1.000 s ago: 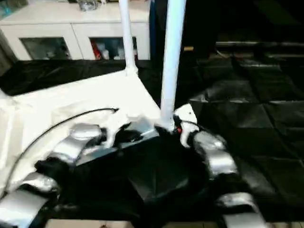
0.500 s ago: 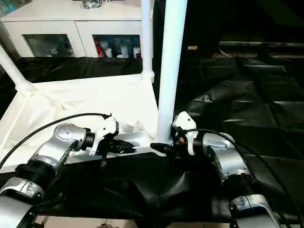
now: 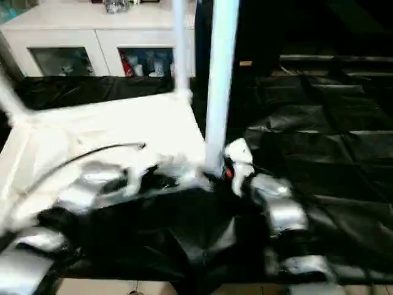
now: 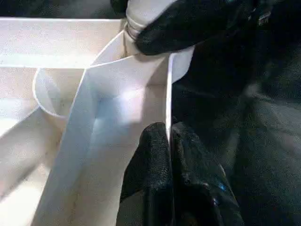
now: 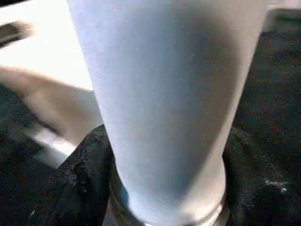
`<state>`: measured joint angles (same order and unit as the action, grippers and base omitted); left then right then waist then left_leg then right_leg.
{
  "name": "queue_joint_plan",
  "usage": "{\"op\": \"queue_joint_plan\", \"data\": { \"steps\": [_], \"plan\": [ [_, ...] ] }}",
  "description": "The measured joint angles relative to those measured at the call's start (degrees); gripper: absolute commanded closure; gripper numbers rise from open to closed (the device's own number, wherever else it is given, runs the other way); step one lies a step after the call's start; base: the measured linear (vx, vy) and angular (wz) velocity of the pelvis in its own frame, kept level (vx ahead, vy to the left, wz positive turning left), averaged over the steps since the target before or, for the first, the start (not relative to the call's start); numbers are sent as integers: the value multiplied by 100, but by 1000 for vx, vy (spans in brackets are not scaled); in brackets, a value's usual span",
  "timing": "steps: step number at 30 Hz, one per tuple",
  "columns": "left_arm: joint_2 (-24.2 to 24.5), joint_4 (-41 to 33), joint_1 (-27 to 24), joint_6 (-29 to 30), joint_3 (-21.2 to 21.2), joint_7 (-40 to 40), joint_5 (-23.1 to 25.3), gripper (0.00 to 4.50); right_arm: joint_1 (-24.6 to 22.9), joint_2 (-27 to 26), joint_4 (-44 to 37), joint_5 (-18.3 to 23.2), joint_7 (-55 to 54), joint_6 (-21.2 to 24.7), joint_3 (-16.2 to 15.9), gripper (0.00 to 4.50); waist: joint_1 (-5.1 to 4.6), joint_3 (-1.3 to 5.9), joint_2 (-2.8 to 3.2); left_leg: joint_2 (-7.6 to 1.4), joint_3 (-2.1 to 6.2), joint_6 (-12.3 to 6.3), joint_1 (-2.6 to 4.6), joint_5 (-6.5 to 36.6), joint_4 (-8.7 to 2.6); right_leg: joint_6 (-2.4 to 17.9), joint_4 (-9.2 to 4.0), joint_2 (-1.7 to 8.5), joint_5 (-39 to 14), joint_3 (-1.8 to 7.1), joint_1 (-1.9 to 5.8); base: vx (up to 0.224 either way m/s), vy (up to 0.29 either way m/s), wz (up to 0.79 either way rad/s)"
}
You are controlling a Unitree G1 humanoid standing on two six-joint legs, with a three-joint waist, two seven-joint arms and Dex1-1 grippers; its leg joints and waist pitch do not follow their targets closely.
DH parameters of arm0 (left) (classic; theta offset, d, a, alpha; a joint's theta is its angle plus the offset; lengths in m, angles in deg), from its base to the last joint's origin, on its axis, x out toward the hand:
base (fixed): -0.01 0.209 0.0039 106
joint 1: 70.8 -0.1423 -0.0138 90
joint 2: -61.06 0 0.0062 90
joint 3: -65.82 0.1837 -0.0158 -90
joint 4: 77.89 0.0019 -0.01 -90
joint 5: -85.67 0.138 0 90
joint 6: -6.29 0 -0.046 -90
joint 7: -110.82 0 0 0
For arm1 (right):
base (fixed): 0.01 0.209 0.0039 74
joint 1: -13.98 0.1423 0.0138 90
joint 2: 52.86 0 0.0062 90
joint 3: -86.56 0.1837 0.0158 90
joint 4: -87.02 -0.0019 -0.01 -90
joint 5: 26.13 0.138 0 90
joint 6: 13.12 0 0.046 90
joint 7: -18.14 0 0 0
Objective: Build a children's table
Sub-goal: Rotate leg to tighten
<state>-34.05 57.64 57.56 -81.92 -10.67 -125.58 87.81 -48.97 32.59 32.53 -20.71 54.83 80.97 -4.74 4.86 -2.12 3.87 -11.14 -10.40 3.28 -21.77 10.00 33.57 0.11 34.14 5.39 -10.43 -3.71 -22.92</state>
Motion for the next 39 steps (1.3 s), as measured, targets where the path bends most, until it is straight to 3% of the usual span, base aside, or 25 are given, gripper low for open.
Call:
{"op": "queue_joint_plan", "data": {
  "steps": [4,8,11,15,18,23,25,27,32,33,38,39],
  "plan": [
    [-512,444,278,194,-105,945,130,450,385,-460,548,-234,-1549,-38,204,177,-9,1,12,15,1,0,45,0,-5,-12,-10,7,-7,7,40,0,0,0],
    [-688,505,297,213,-121,1168,176,450,462,-465,721,-324,-1782,-145,233,177,-8,6,43,25,1,-1,74,1,-27,-15,-47,12,-9,9,80,0,0,0],
    [-710,525,314,184,-122,1176,184,450,467,-482,746,-272,-1707,-215,351,108,7,8,47,27,1,-1,72,1,-55,-14,-69,11,-8,6,83,0,0,0],
    [-649,519,314,118,-123,982,181,450,449,-295,716,-151,-1058,-217,362,79,6,9,61,25,1,-2,70,1,-61,-12,-69,9,-3,1,83,0,0,0],
    [-465,491,312,18,-107,609,178,450,423,-52,634,-109,-317,-212,198,53,4,7,76,16,1,-1,68,1,-70,12,-69,4,12,-7,77,0,0,0],
    [-22,213,118,-149,-26,-299,-27,450,143,663,117,105,1340,-116,-118,53,25,4,77,2,4,-7,37,1,-73,-17,-67,-2,-7,-22,52,0,0,0],
    [186,71,43,-218,-6,-719,-101,450,79,873,-101,193,1933,-17,-224,53,31,6,75,0,5,-34,-9,-15,-69,-15,-55,-3,-9,-26,7,0,0,0],
    [376,-40,-16,-218,12,-1139,-162,450,42,1023,-212,301,2411,1,-354,53,36,5,74,-4,6,-39,-46,-14,-40,-9,-21,-2,-12,-27,-31,0,0,0],
    [632,-165,-100,-208,56,-1606,-208,450,2,1128,-322,354,2971,15,-541,53,43,-4,63,-11,4,-10,-48,6,-1,0,-3,-1,-7,-20,-26,0,0,0],
    [695,-242,-162,-199,66,-1704,-247,450,-10,1144,-345,368,3040,27,-561,78,40,-7,57,-11,2,-10,-45,6,2,2,-3,0,-6,-16,-22,0,0,0],
    [810,-389,-220,-124,92,-1903,-273,450,-27,1167,-375,395,3190,46,-592,104,26,-12,49,-11,-3,-9,-40,6,2,7,-1,0,-2,-11,-21,0,0,0],
    [815,-398,-221,-110,92,-1919,-273,450,-27,1166,-376,405,3204,53,-592,127,27,-12,49,-12,-2,-9,-40,6,1,6,-1,-1,-2,-12,-22,0,0,0]
  ]
}}
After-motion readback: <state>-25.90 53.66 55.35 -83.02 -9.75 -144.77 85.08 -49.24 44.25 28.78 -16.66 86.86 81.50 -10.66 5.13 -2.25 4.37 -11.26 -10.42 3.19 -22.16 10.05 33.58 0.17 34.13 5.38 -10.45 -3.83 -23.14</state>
